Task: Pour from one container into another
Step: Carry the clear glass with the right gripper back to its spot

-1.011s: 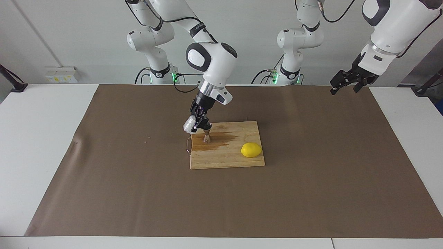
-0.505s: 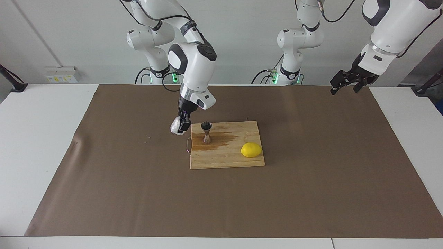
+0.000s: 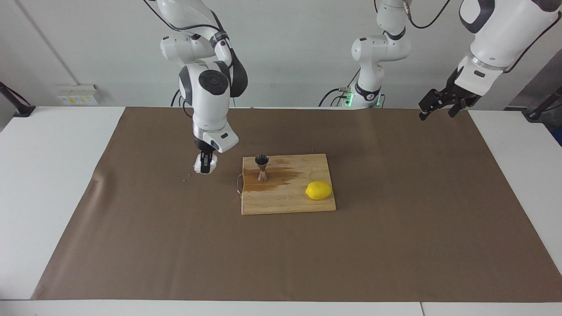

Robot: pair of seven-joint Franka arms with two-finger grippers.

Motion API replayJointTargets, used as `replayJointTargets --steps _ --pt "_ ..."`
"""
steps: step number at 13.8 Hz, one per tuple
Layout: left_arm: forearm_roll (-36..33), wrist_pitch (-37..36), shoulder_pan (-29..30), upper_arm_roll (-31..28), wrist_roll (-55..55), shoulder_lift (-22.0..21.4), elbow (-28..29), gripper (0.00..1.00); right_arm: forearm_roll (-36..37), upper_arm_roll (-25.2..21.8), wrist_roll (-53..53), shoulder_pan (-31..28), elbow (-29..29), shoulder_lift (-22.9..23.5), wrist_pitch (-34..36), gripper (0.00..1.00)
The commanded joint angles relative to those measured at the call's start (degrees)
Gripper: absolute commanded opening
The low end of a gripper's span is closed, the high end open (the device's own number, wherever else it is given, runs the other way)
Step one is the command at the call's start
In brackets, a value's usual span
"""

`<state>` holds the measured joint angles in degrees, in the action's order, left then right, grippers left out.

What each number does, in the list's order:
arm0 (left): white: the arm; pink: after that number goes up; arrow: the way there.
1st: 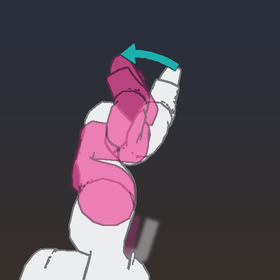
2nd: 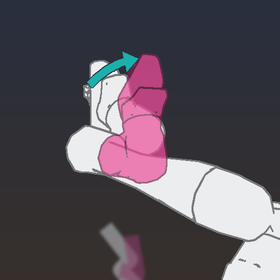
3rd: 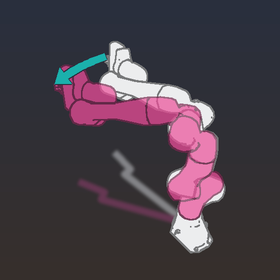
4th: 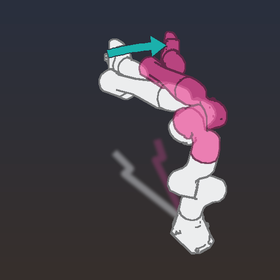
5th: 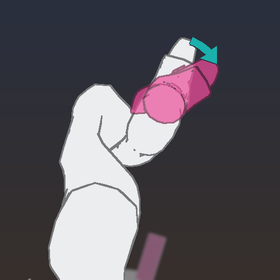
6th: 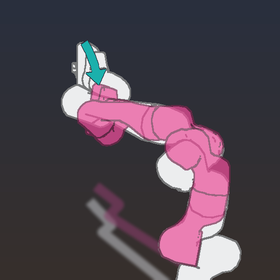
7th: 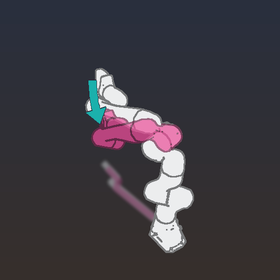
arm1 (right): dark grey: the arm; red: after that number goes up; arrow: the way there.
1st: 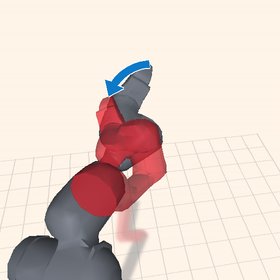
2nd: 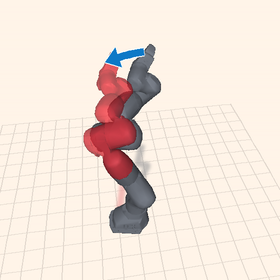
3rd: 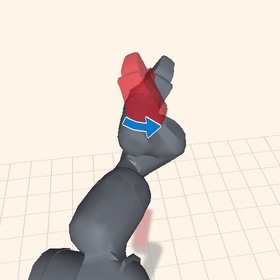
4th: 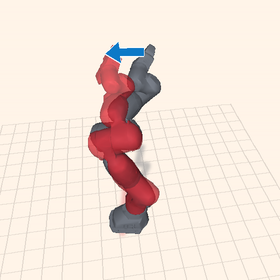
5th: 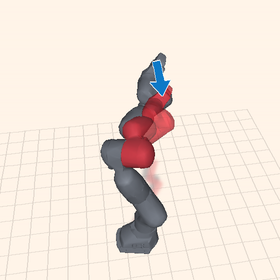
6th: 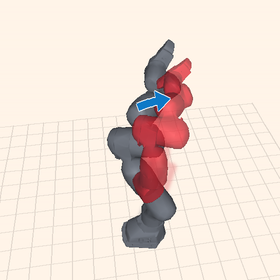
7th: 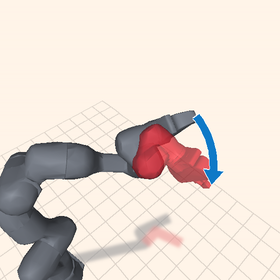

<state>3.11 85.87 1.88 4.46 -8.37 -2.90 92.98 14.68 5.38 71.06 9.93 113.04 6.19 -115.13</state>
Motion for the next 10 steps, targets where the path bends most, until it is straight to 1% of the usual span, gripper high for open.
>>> replayJointTargets --steps 1,4,7,9,10 --pt "0.5 -0.79 0.14 -0.07 0.28 -0.79 0.18 1.0 -5.78 0.68 8.18 -5.95 3.93 -1.44 -3.41 0.0" --pt "0.5 -0.79 0.14 -0.07 0.28 -0.7 0.18 1.0 -10.88 0.68 18.73 -12.11 7.89 -1.44 -9.56 0.0" --pt "0.5 -0.79 0.23 -0.07 0.28 -0.79 0.18 1.0 -13.88 0.68 24.73 -16.25 9.92 -0.92 -11.86 0.0" --pt "0.5 -0.79 0.14 -0.07 0.28 -0.7 0.18 1.0 -15.89 0.68 30.51 -18.45 12.2 -0.74 -15.98 0.0" --pt "0.5 -0.79 0.14 -0.07 0.28 -0.7 0.18 1.0 -17.91 0.68 32.89 -19.59 12.99 -0.65 -16.96 0.0"
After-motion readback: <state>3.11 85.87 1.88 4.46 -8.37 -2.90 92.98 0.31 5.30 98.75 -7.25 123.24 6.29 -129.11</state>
